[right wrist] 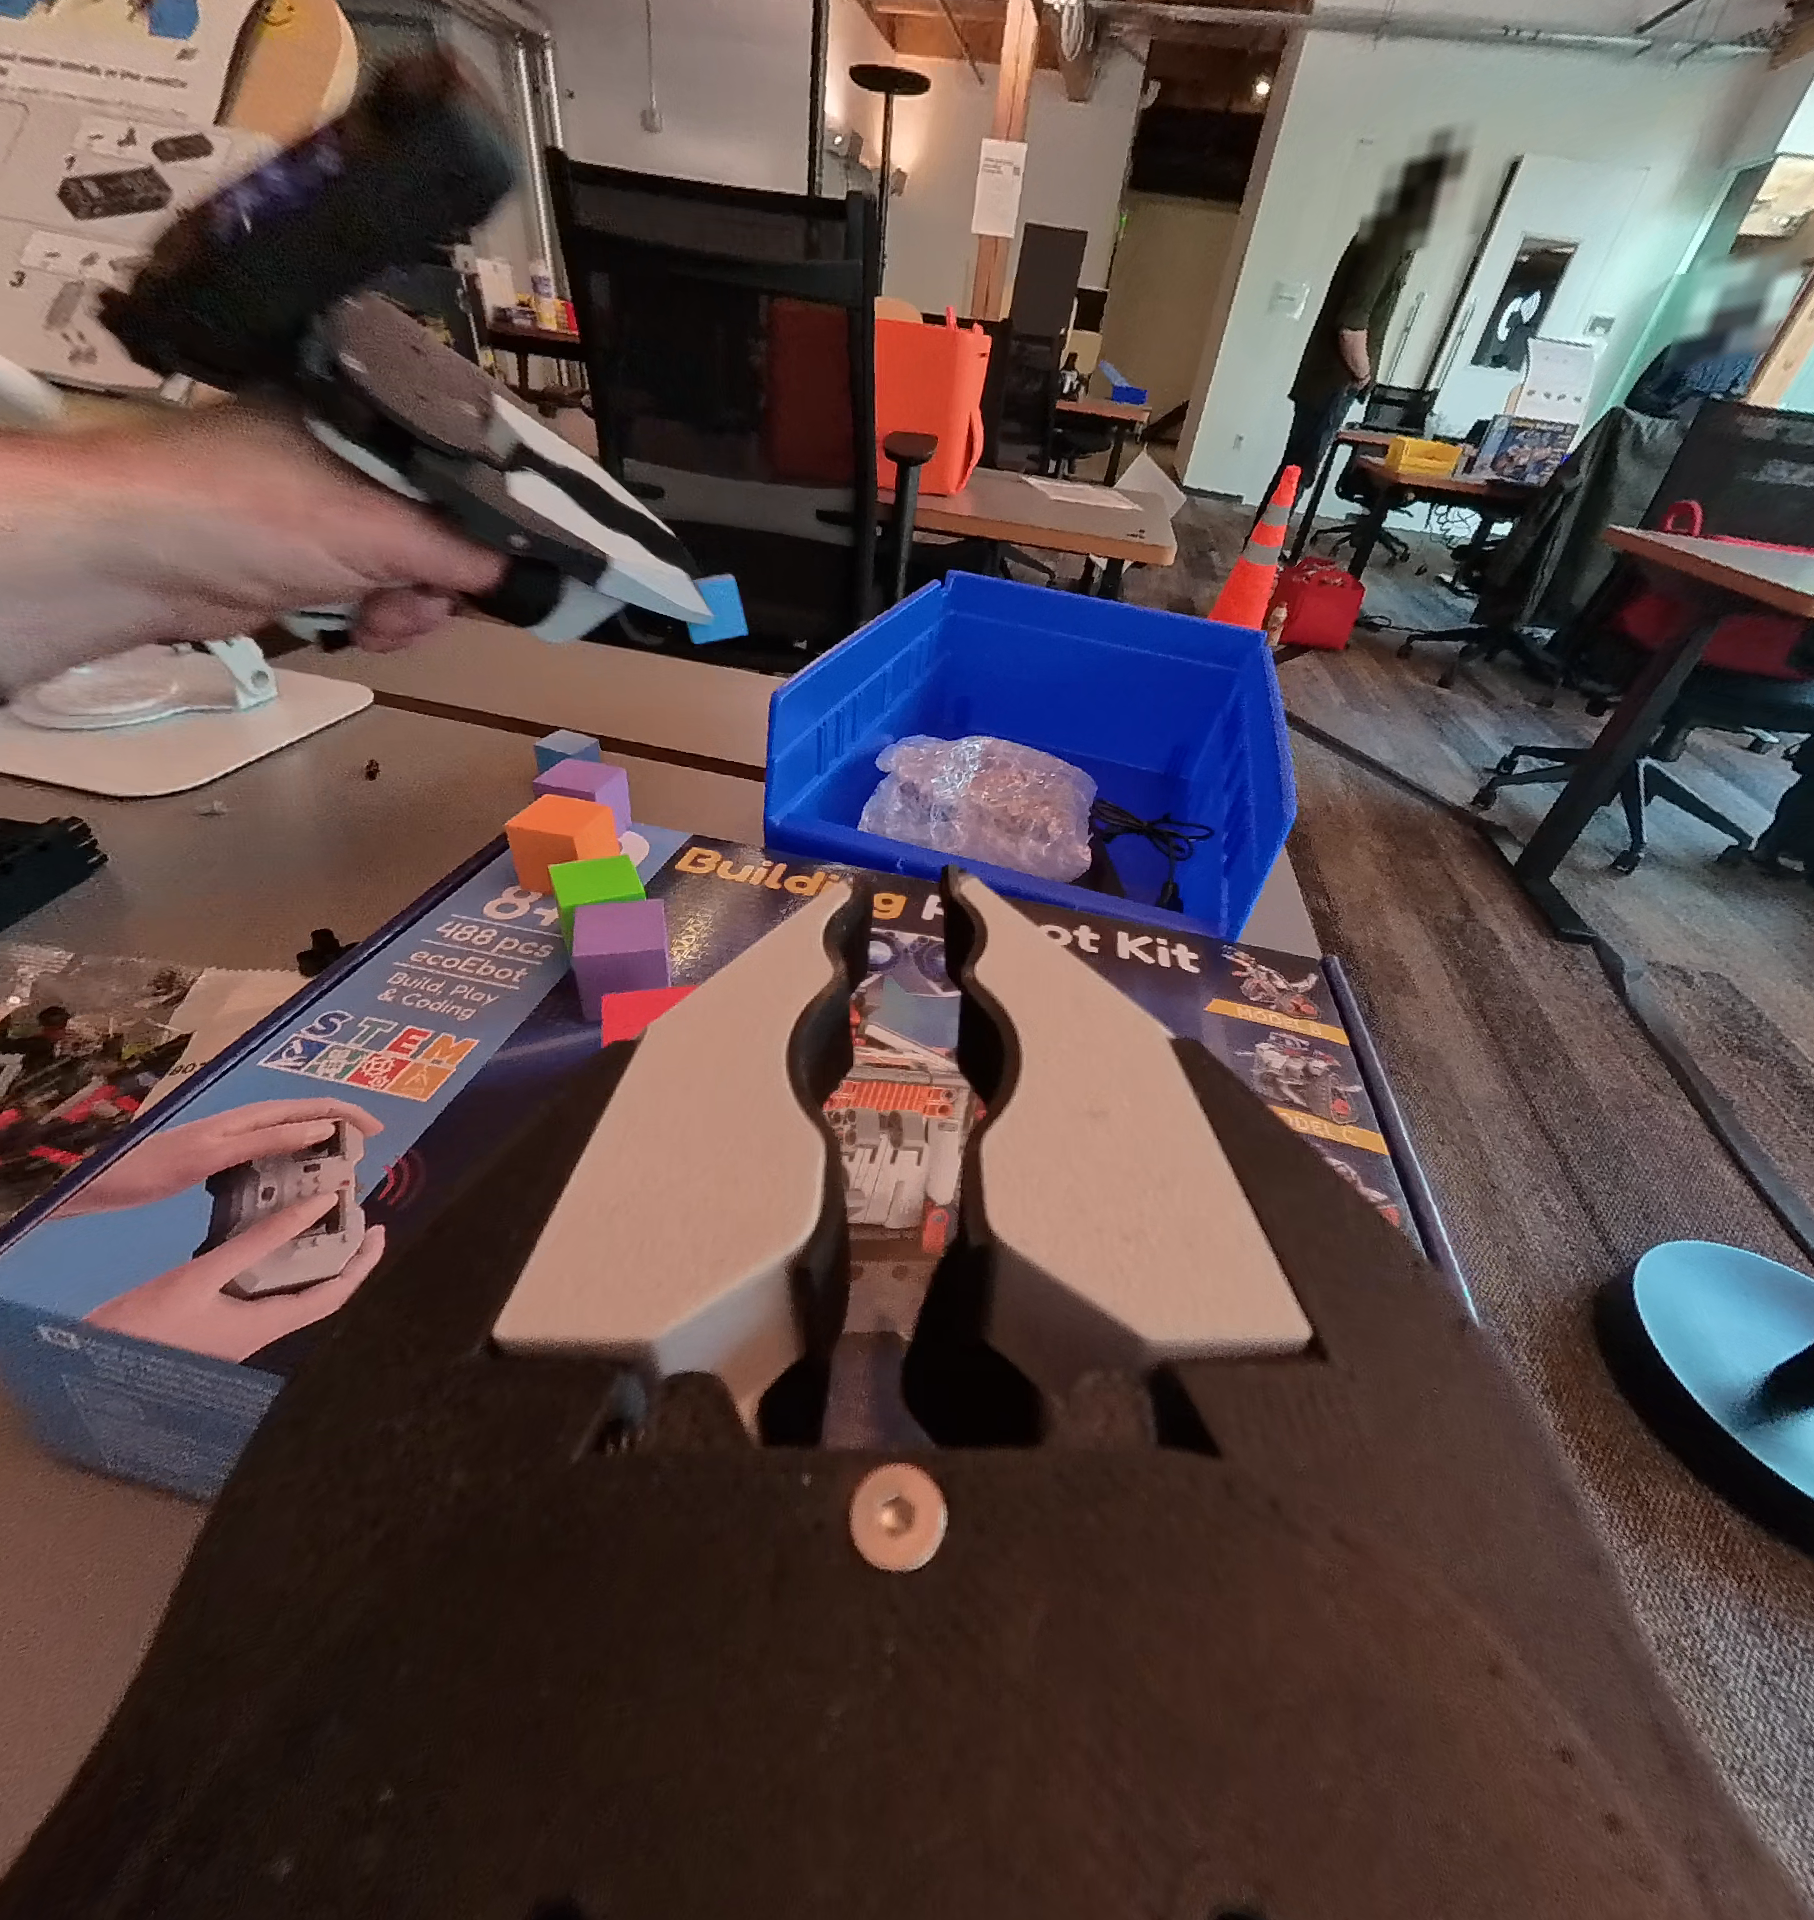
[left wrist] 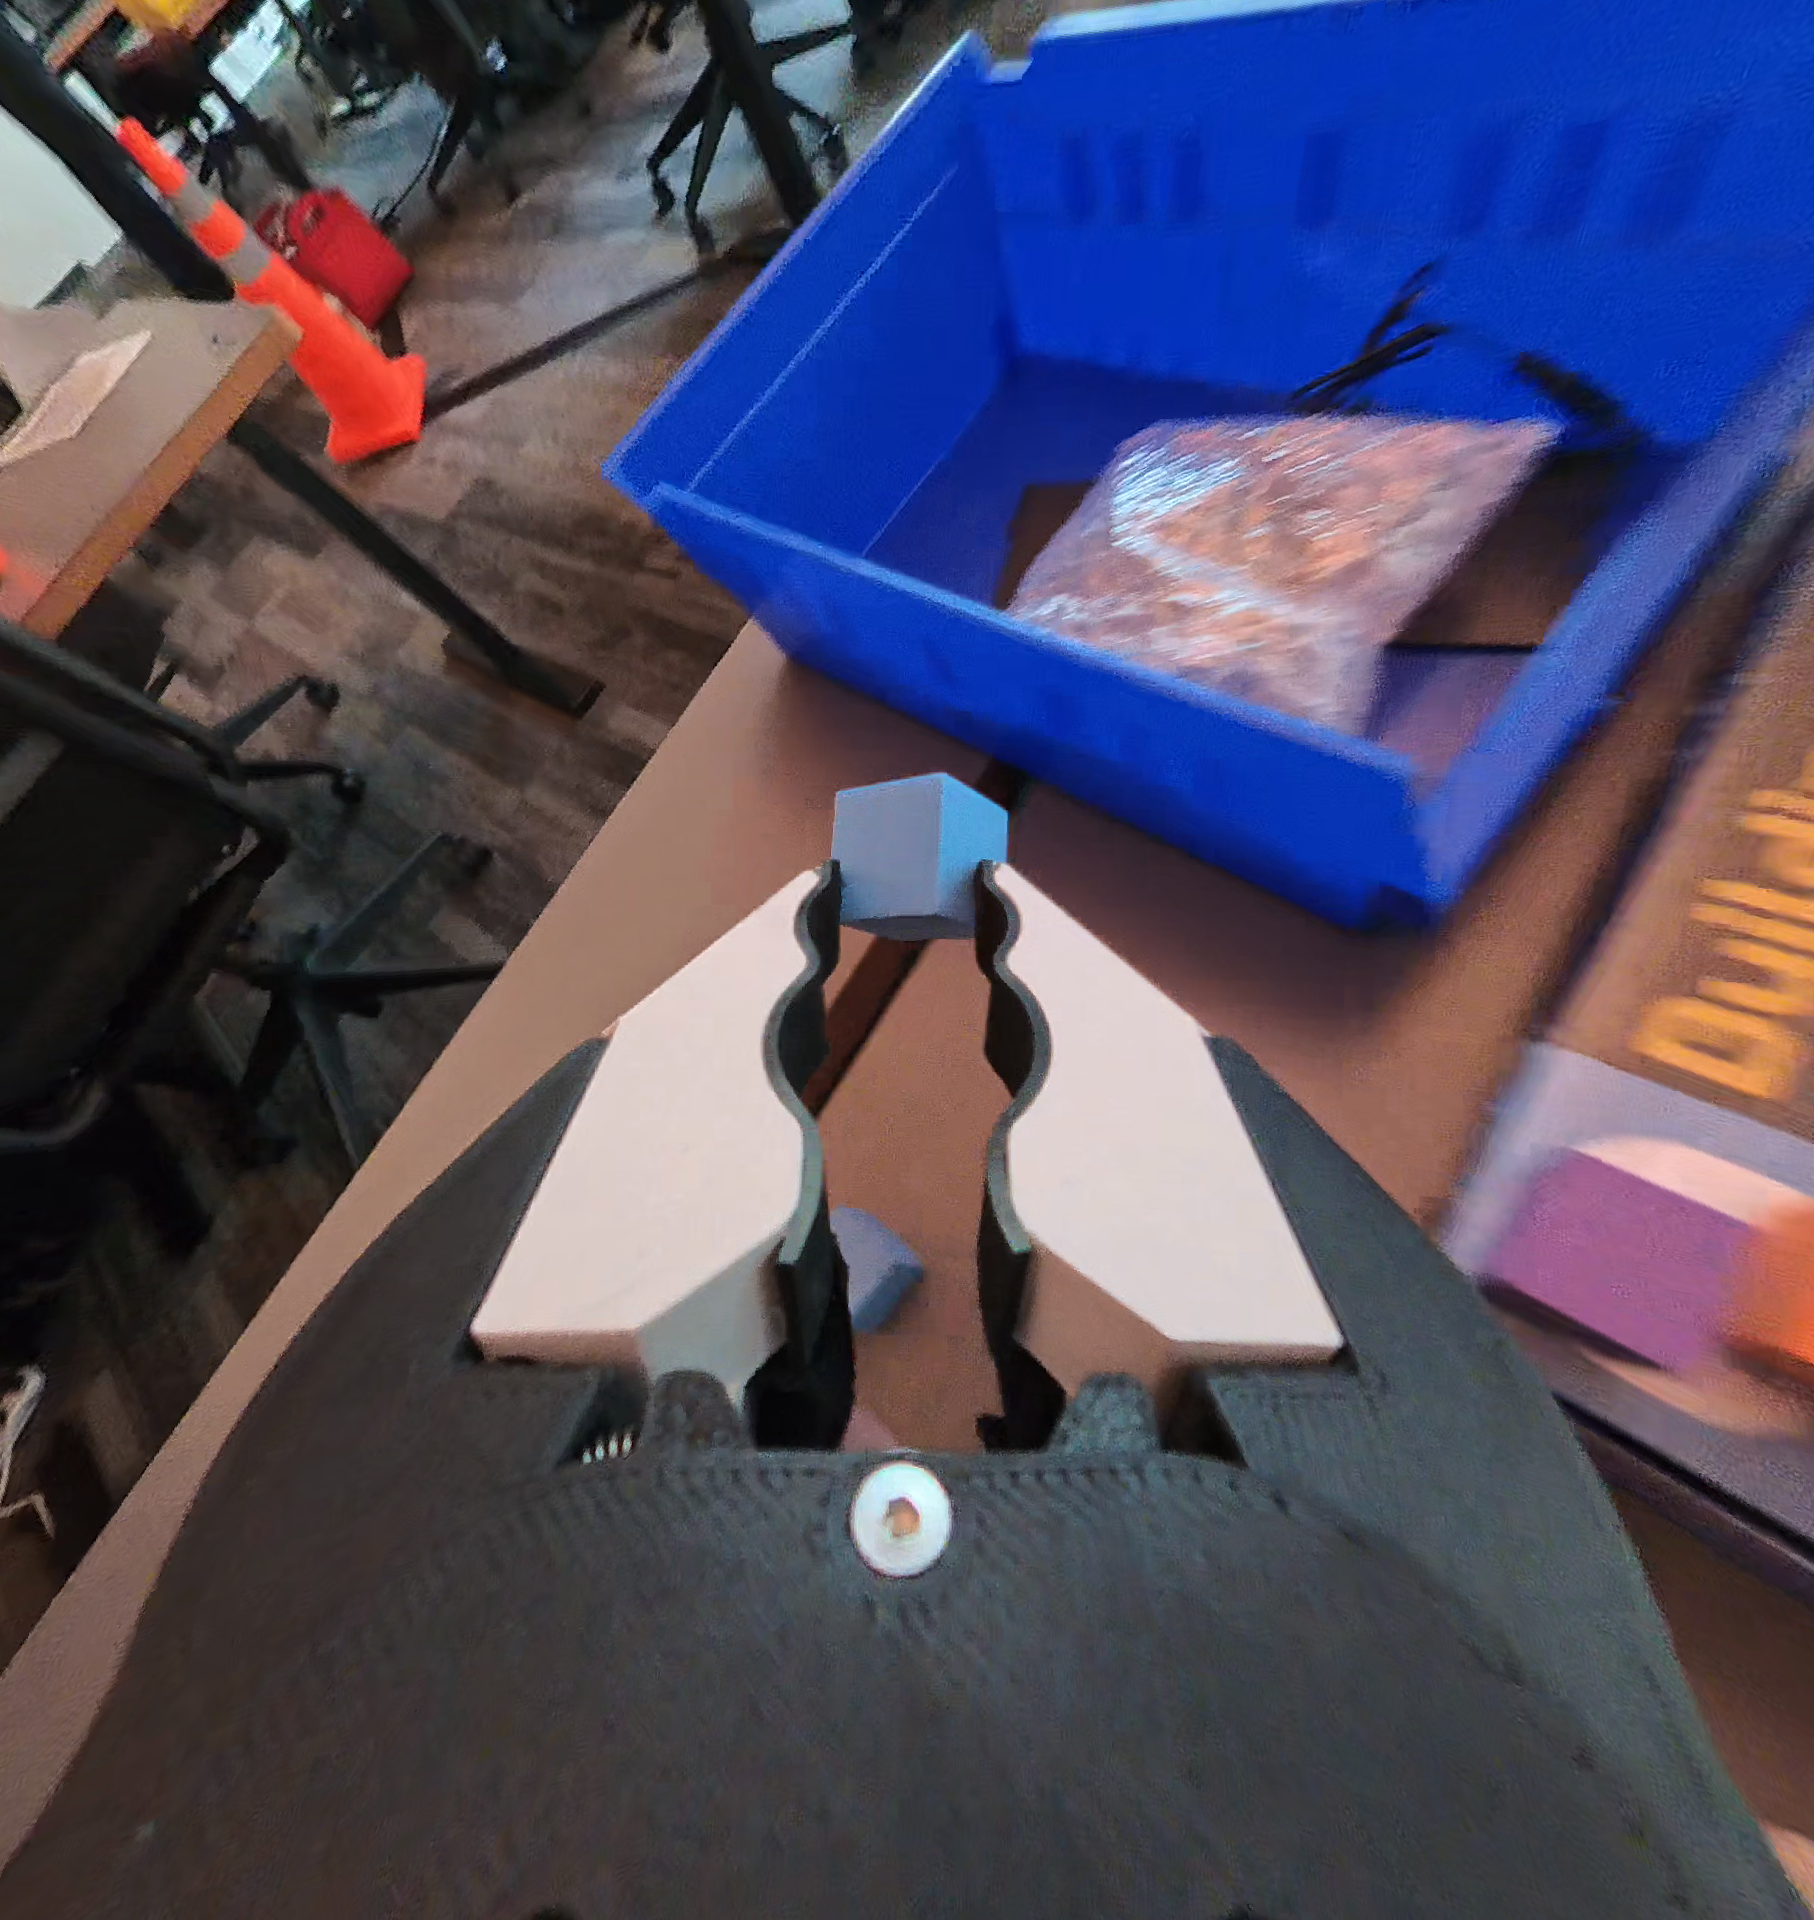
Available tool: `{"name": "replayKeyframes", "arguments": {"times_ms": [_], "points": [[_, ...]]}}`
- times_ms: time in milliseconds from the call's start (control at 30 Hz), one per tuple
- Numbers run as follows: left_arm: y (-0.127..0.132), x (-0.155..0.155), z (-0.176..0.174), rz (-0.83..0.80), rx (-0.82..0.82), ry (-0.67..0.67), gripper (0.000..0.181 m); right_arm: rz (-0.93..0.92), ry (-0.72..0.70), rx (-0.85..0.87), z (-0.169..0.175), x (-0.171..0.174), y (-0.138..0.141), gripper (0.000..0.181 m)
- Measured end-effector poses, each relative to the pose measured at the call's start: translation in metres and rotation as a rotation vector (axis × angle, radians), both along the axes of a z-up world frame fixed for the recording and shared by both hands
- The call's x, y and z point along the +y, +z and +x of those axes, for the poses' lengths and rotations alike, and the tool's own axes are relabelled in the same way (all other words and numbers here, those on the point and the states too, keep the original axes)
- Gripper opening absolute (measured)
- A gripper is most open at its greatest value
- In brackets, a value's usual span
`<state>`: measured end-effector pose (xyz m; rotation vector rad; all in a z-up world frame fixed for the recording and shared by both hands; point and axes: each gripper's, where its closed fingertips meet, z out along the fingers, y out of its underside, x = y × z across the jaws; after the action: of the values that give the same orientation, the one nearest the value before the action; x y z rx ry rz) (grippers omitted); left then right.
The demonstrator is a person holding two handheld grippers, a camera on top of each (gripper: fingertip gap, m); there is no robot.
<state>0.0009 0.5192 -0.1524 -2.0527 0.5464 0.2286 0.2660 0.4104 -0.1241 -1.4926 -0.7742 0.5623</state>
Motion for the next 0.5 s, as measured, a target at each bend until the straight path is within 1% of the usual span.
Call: {"name": "replayKeyframes", "arguments": {"times_ms": [67, 167, 233, 300, 433, 500], "points": [[0.023, -0.026, 0.019, 0.035, -0.006, -0.046, 0.024, -0.004, -0.005, 0.007, 0.002, 0.002, 0.0, 0.014], [0.049, -0.071, 0.045, 0.055, 0.004, -0.116, 0.024, 0.027, -0.005, 0.008, 0.004, 0.002, 0.003, 0.015], [0.061, -0.106, 0.064, 0.052, 0.015, -0.175, 0.024, 0.043, 0.014, 0.008, 0.002, -0.001, 0.004, 0.015], [0.07, -0.142, 0.077, 0.058, 0.065, -0.224, 0.024, 0.018, 0.048, -0.003, 0.001, -0.009, 0.003, 0.021], [0.072, -0.218, 0.098, 0.045, 0.13, -0.321, 0.024, 0.005, 0.081, 0.003, 0.01, -0.045, 0.015, 0.024], [0.064, -0.25, 0.108, 0.021, 0.129, -0.362, 0.024, -0.02, 0.109, 0.019, 0.01, -0.064, 0.018, 0.026]]}}
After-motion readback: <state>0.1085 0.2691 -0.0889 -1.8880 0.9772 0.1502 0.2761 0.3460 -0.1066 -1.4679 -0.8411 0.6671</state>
